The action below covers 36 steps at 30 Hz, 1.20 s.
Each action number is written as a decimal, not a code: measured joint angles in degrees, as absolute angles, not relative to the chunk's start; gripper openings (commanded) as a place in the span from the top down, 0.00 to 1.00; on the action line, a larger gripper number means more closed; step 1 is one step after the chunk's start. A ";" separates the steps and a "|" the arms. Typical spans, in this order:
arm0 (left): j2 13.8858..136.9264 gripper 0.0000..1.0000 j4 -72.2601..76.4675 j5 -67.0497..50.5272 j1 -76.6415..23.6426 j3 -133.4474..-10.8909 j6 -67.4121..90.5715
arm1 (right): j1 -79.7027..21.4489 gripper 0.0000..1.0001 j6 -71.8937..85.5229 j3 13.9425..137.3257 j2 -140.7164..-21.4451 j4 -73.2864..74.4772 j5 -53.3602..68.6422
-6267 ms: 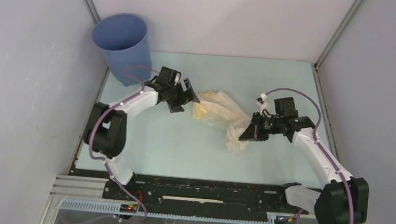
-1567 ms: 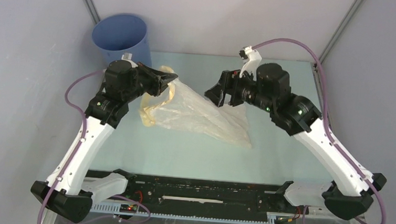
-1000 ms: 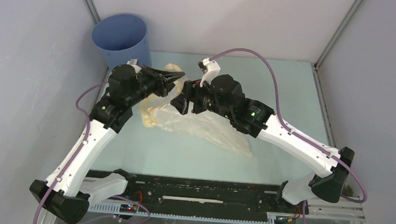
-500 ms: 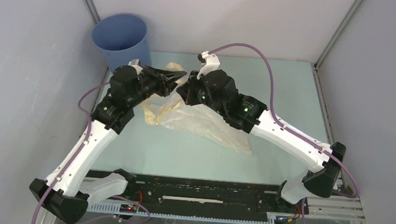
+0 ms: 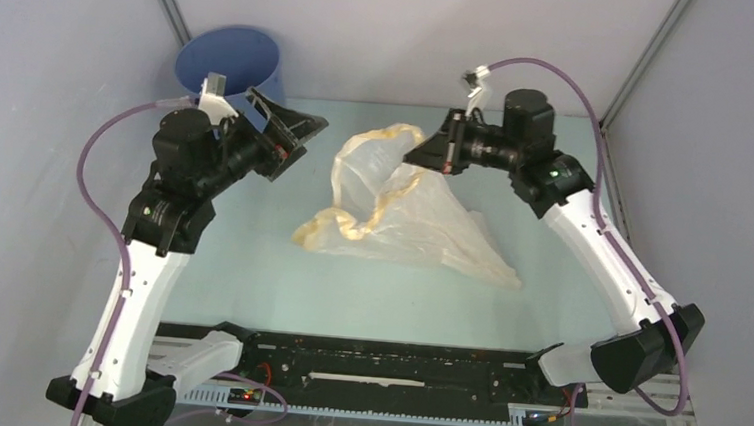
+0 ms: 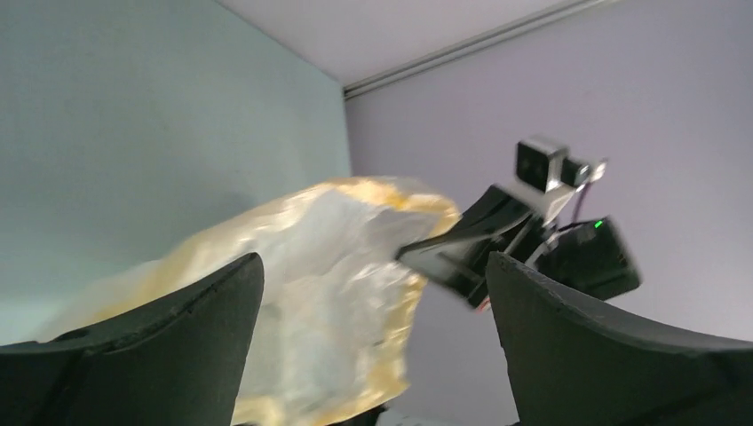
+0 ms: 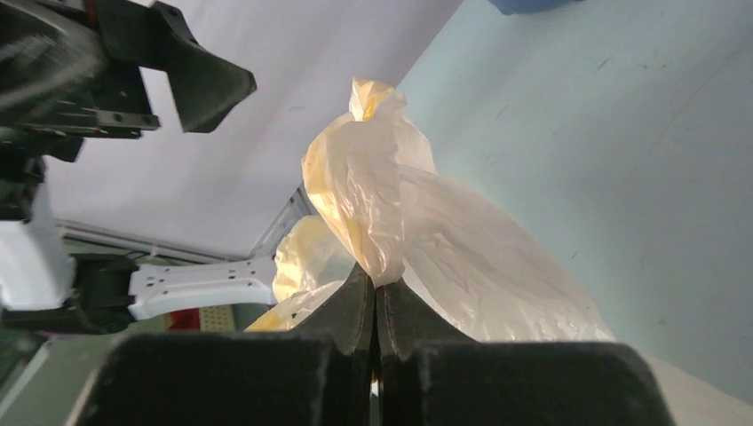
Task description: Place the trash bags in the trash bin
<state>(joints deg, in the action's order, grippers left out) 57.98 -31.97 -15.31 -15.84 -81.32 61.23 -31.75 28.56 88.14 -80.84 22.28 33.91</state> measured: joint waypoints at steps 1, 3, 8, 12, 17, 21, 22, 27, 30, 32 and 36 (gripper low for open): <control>57.28 0.00 -33.32 -15.38 -15.84 -81.19 59.22 | -29.39 1.00 29.12 87.61 -80.38 22.20 37.04; 56.10 0.00 -35.00 -15.99 -15.84 -79.44 56.10 | -25.19 1.00 30.70 86.50 -79.33 21.93 42.94; 55.16 0.01 -37.01 -20.58 -15.84 -71.33 52.05 | -16.29 1.00 35.44 85.43 -77.32 19.79 54.22; 56.99 0.03 -38.94 -22.85 -15.84 -65.63 49.56 | -11.07 1.00 39.46 84.18 -75.44 16.95 59.81; 58.83 0.00 -39.70 -24.53 -15.84 -62.48 47.90 | -9.98 1.00 41.69 82.28 -71.50 16.67 62.41; 61.63 0.09 -38.24 -27.44 -16.01 -62.43 46.15 | -10.00 1.00 41.32 81.34 -68.86 18.28 63.29; 62.61 0.13 -37.98 -27.97 -16.14 -62.43 45.84 | -10.00 1.00 41.19 81.34 -68.47 18.81 63.33; 66.30 0.35 -37.34 -29.36 -17.17 -62.35 44.93 | -9.85 1.00 40.62 81.25 -67.48 20.60 63.31; 66.87 0.44 -36.03 -29.93 -17.37 -62.28 45.32 | -9.85 1.00 40.25 81.23 -67.26 21.56 63.24; 67.20 0.54 -34.30 -30.44 -17.37 -62.28 46.06 | -9.82 1.00 39.68 81.14 -66.98 22.55 63.07; 68.90 0.79 -32.05 -30.96 -17.63 -62.30 46.63 | -9.85 1.00 37.93 81.10 -66.30 25.87 62.02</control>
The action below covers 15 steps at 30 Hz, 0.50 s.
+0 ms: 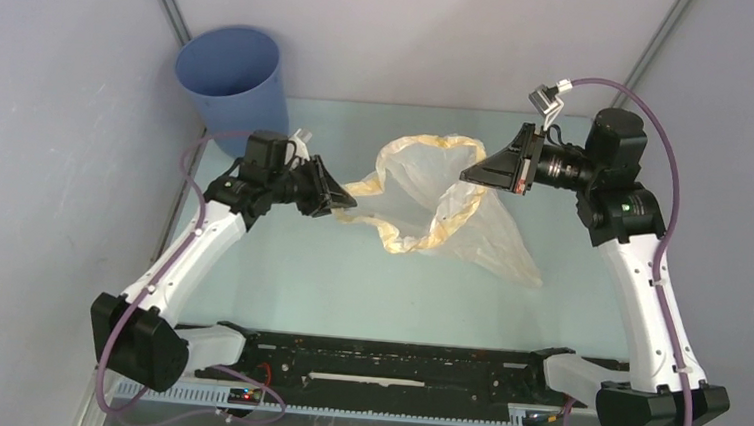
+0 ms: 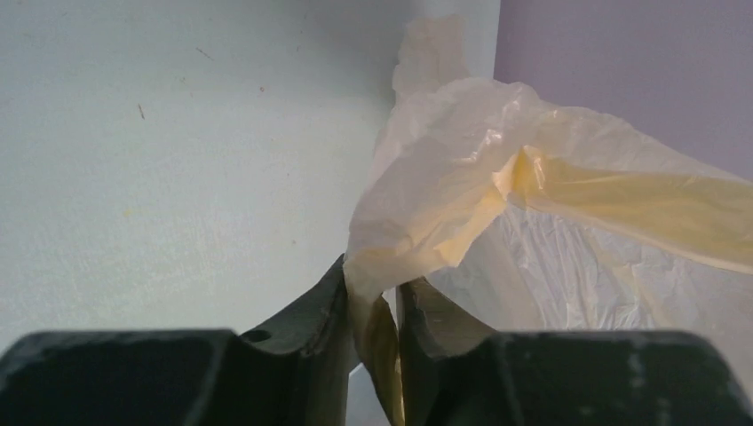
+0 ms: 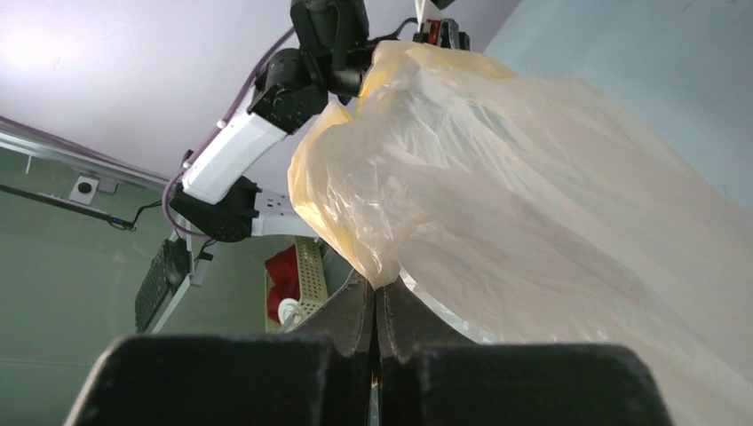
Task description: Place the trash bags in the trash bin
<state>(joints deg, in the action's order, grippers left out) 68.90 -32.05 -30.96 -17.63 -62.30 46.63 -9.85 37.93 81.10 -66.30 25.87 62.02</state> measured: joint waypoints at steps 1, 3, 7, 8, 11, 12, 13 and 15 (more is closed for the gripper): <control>69.58 0.84 -31.75 -31.00 -17.69 -62.30 46.41 | -9.82 1.00 37.45 81.10 -66.15 26.76 61.65; 70.15 0.90 -31.75 -30.79 -17.85 -62.33 46.44 | -9.80 1.00 36.27 81.10 -65.84 29.04 60.23; 71.75 1.00 -33.17 -28.97 -17.61 -64.51 46.02 | -9.23 1.00 34.65 81.17 -66.43 34.20 55.00; 72.53 1.00 -33.32 -28.62 -17.30 -65.73 46.28 | -9.06 1.00 34.68 81.21 -66.83 34.63 54.19; 76.79 1.00 -33.58 -27.68 -15.05 -72.64 48.73 | -8.49 1.00 35.42 84.36 -72.44 36.45 49.93; 78.74 1.00 -33.58 -27.00 -13.96 -75.99 50.06 | -8.27 1.00 35.94 87.64 -76.14 37.60 48.58; 81.30 1.00 -33.47 -26.24 -12.69 -80.71 51.75 | -8.12 1.00 36.58 92.53 -80.86 39.00 47.16; 85.30 1.00 -34.22 -24.58 -11.29 -89.65 53.23 | -7.79 1.00 37.19 103.13 -88.97 42.70 45.52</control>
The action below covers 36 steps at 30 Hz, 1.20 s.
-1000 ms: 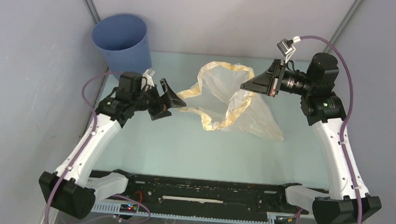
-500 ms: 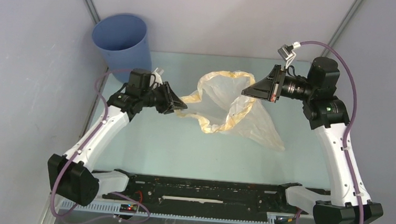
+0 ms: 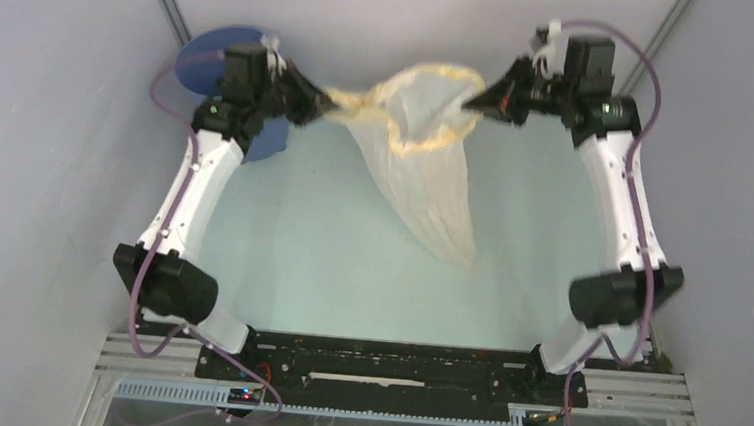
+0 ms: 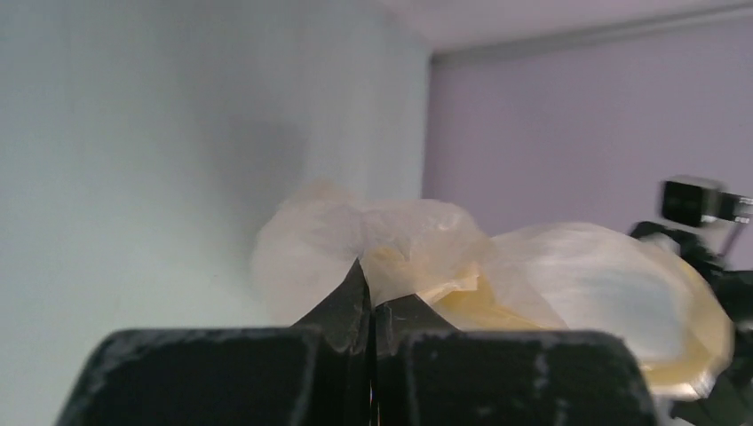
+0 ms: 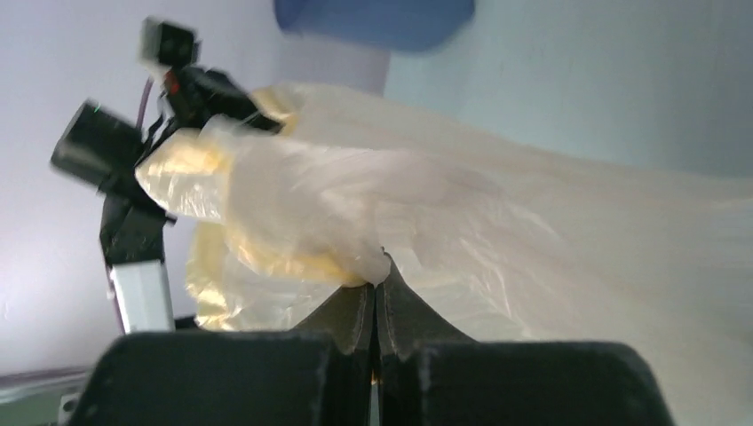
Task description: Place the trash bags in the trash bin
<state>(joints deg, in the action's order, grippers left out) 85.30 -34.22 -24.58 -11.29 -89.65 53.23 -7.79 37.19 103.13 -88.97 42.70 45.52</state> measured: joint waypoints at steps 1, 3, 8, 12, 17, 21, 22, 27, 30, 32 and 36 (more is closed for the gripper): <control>87.66 1.00 -34.30 -23.53 -10.96 -96.09 53.58 | -7.68 1.00 37.74 112.77 -94.76 45.63 44.88; 91.55 1.00 -34.79 -21.28 -11.05 -109.95 52.77 | -7.68 1.00 38.33 132.18 -104.51 48.86 43.83; 85.60 1.00 -27.86 -15.92 -15.49 -126.56 45.65 | -8.80 1.00 40.75 139.63 -98.96 39.35 44.10; 64.66 1.00 -18.83 -10.28 -18.37 -104.90 42.50 | -15.09 1.00 37.52 103.24 -71.11 20.01 42.89; 50.59 1.00 -14.04 -7.11 -15.38 -72.12 45.54 | -17.54 1.00 31.64 78.19 -59.90 14.92 42.19; 62.08 1.00 -15.05 -10.90 -15.29 -48.38 48.53 | -20.69 1.00 27.46 66.22 -75.46 20.47 38.68; 65.71 1.00 -17.08 -11.81 -15.75 -42.89 49.41 | -21.82 1.00 26.89 62.52 -80.31 22.39 37.26; 63.66 1.00 -26.30 -14.74 -16.86 -37.39 51.00 | -24.71 1.00 25.82 53.60 -84.73 35.92 35.42; 64.45 1.00 -26.74 -15.86 -16.86 -50.72 49.89 | -22.15 1.00 25.30 63.07 -81.95 38.24 36.12; 66.83 1.00 -26.17 -16.80 -16.86 -63.72 48.60 | -20.10 1.00 24.08 74.63 -81.80 39.22 36.03; 70.91 1.00 -24.53 -18.22 -16.86 -88.12 46.54 | -18.04 1.00 21.76 94.96 -81.78 43.48 34.85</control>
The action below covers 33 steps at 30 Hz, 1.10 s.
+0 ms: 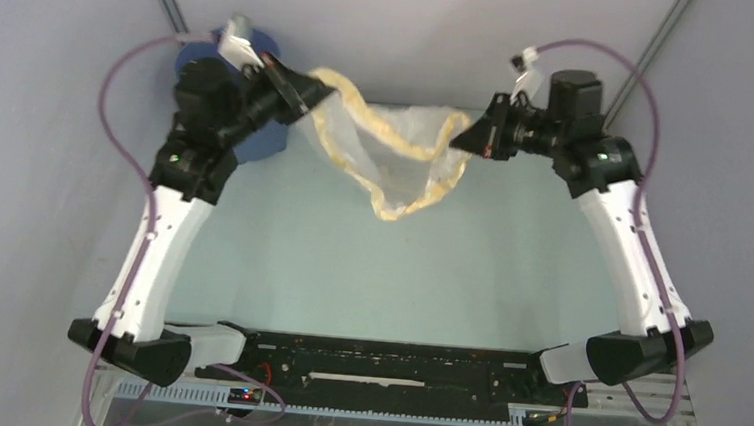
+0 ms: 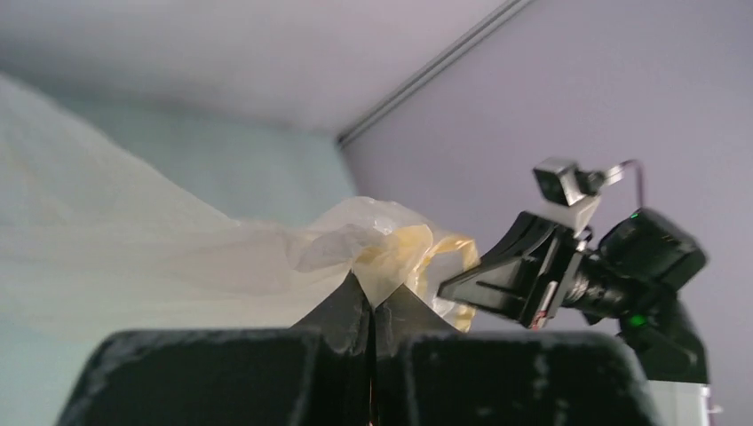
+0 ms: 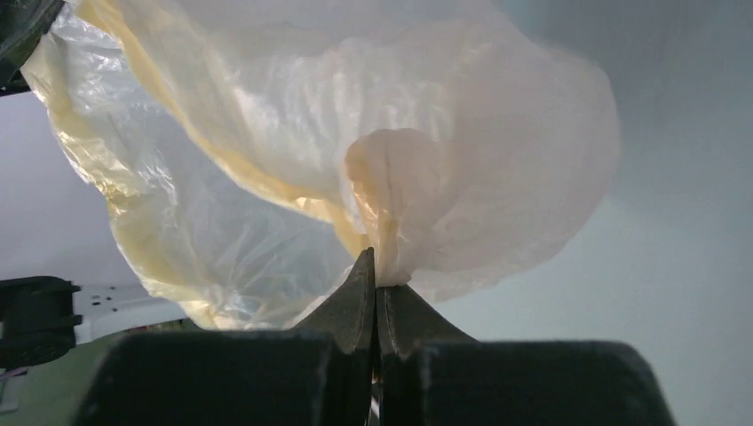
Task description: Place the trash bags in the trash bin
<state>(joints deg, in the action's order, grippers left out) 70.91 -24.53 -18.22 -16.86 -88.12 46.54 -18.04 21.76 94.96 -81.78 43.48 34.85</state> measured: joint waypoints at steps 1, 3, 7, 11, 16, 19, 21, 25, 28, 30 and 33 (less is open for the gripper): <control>70.96 1.00 -23.64 -18.22 -16.86 -92.44 46.17 | -18.02 1.00 21.28 99.22 -81.43 43.99 34.52; 69.30 1.00 -21.41 -17.15 -16.86 -96.38 45.60 | -18.04 1.00 20.60 103.55 -79.00 43.77 33.93; 60.86 1.00 -18.96 -12.10 -16.62 -89.38 46.24 | -17.91 1.00 20.01 94.94 -68.95 40.45 32.95; 54.19 1.00 -16.82 -13.08 -14.00 -68.84 51.51 | -16.64 1.00 19.94 79.83 -63.48 40.36 33.34; 58.17 0.96 -22.63 -16.16 -13.10 -46.22 55.53 | -16.32 1.00 19.35 67.18 -69.93 46.50 31.88; 54.74 0.85 -27.20 -16.36 -13.10 -44.25 54.87 | -16.29 1.00 19.40 66.15 -68.38 49.12 32.27; 52.25 0.77 -27.29 -16.75 -13.08 -46.72 53.01 | -16.29 1.00 19.44 68.51 -66.28 48.93 33.39; 52.53 0.29 -27.70 -17.19 -13.10 -55.90 47.11 | -16.25 1.00 19.40 77.17 -65.93 46.59 36.45; 52.71 0.11 -30.28 -16.36 -13.10 -61.45 41.47 | -16.25 1.00 19.38 80.66 -67.64 45.69 37.78; 51.75 0.10 -31.94 -15.38 -13.17 -62.57 38.85 | -16.25 1.00 19.38 81.32 -69.04 45.63 38.02; 48.90 0.10 -35.68 -14.41 -13.41 -62.43 36.73 | -16.25 1.00 19.35 82.26 -71.02 45.98 38.00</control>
<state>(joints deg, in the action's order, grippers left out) 48.90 -35.68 -14.41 -13.41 -62.43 36.73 -16.25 19.35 82.26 -71.02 45.98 38.00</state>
